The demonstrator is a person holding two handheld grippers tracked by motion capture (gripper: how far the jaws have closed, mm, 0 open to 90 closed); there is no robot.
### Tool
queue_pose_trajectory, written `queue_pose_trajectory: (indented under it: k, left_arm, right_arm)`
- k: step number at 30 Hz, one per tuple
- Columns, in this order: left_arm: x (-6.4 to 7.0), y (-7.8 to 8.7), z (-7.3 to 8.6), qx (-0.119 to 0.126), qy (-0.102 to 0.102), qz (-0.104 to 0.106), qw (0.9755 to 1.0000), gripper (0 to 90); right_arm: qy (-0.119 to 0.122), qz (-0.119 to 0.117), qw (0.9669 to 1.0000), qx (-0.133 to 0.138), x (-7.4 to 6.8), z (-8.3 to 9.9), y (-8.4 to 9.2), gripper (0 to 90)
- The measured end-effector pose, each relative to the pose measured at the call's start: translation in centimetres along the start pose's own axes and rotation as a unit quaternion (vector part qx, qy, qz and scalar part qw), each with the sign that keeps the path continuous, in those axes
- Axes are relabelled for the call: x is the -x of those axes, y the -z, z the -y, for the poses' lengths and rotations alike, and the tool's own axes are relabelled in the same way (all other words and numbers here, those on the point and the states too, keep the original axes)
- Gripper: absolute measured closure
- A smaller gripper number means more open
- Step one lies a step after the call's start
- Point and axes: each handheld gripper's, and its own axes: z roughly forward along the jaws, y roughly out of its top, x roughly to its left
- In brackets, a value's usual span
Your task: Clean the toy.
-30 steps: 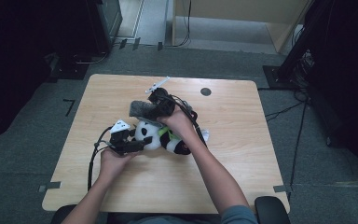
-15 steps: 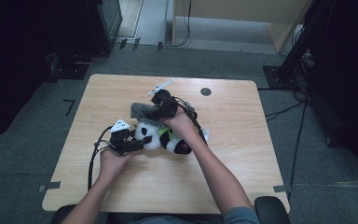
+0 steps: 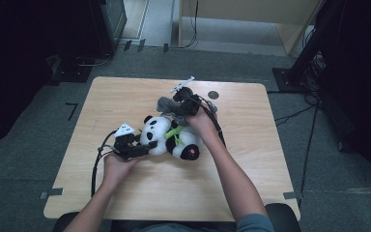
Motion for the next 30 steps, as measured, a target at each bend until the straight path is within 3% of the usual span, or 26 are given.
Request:
queue_pose_trajectory:
  k: [4,9,13,18,20,24,30]
  left_arm:
    - [-0.1,0.0,0.0,0.000,0.001,0.000,1.0000,33.4]
    - [0.0,0.0,0.0,-0.001,0.002,-0.003,1.0000,33.3]
    - [0.1,0.0,0.0,0.001,-0.002,-0.003,1.0000,33.1]
    - [0.1,0.0,-0.1,0.003,0.000,-0.003,1.0000,33.1]
    - [0.1,0.0,-0.1,0.002,0.004,-0.002,1.0000,33.1]
    - [0.1,0.0,-0.1,0.001,0.005,-0.001,1.0000,33.1]
    - [0.0,0.0,-0.1,0.000,0.002,0.001,1.0000,33.0]
  right_arm:
    - [-0.011,0.016,0.9998,0.006,1.1,0.3,0.9,71.9]
    - [-0.035,-0.021,0.9978,0.053,1.6,0.7,3.0,72.1]
    - [-0.016,-0.016,0.9959,0.087,1.2,0.7,4.9,71.7]
    - [0.009,0.013,0.9938,0.110,1.1,1.9,7.1,71.0]
    - [-0.001,0.003,0.9938,0.111,1.2,2.8,7.2,70.9]
    - [0.004,0.005,0.9950,0.100,1.3,4.7,6.7,69.8]
    - [0.001,0.005,0.9935,0.114,1.8,6.8,6.5,68.2]
